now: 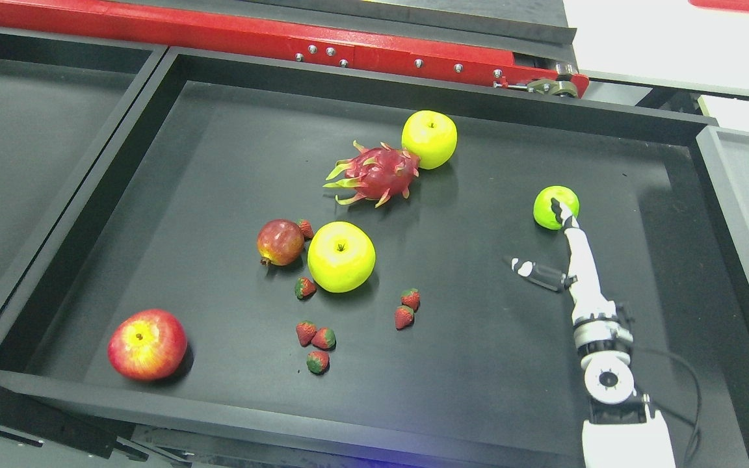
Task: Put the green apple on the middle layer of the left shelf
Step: 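Withdraw the open right hand from the green apple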
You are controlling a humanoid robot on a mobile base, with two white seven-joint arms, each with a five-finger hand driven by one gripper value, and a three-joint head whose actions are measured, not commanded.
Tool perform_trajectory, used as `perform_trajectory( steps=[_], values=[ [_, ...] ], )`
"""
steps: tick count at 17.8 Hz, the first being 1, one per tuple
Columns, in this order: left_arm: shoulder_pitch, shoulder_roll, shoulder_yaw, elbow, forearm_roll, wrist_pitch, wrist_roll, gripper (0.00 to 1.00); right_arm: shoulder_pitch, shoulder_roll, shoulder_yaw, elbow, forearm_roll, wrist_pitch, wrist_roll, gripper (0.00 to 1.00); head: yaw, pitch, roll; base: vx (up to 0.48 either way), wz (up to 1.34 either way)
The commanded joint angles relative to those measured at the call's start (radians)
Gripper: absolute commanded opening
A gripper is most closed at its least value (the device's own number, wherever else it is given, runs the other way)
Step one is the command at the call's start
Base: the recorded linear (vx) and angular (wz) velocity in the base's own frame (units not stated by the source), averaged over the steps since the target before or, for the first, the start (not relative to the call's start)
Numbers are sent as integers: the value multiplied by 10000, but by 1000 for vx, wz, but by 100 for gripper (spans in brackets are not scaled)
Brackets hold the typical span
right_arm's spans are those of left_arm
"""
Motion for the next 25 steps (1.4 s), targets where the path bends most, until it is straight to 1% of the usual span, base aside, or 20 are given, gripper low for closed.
perform_trajectory(
  steps=[1,3,5,7,9,10,19,25],
  values=[
    [0,175,-28,0,0,-4,2,100,2224,350,-442,-2169,-2423,-407,-422,100,0,0,0,0,0],
    [0,175,2,0,0,-3,2,100,2579,350,-30,-2294,-2656,-423,-529,100,0,0,0,0,0],
    [0,175,-28,0,0,-19,2,100,2520,350,171,-2263,-2672,-377,-652,100,0,0,0,0,0],
    [0,175,2,0,0,-19,2,100,2183,350,462,-2217,-2672,65,-713,100,0,0,0,0,0],
    [0,175,2,0,0,-4,2,100,1983,350,525,-2217,-2672,771,-698,100,0,0,0,0,0],
    [0,175,2,0,0,-19,2,100,1937,350,525,-2217,-2672,865,-698,100,0,0,0,-8,18],
    [0,175,2,0,0,-19,2,100,1952,350,571,-2217,-2657,804,-698,100,0,0,0,-18,45],
    [0,175,2,0,0,-19,2,100,1982,350,602,-2217,-2656,820,-698,100,0,0,0,-105,259]
  ],
)
